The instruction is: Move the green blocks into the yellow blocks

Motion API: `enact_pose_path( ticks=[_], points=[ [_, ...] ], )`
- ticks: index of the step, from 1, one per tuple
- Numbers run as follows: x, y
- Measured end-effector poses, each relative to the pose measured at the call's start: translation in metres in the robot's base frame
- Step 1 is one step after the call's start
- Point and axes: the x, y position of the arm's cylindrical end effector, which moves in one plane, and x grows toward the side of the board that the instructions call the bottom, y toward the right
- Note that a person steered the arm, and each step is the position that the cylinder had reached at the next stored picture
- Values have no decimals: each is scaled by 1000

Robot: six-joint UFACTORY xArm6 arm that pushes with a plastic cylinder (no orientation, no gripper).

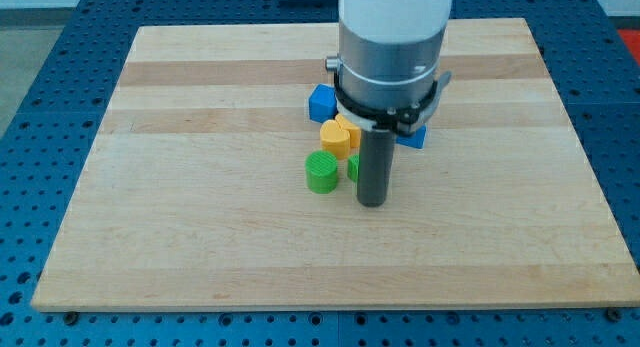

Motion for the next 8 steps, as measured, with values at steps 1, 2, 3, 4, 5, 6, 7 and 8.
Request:
enact_pose_path(
  ticks=[1,2,3,4,5,6,7,8],
  points=[
    [-21,0],
    [-17,0],
    [26,-3],
    [33,-42],
    [33,-78],
    [16,-79],
    [-2,-70],
    [-10,-58]
  ],
)
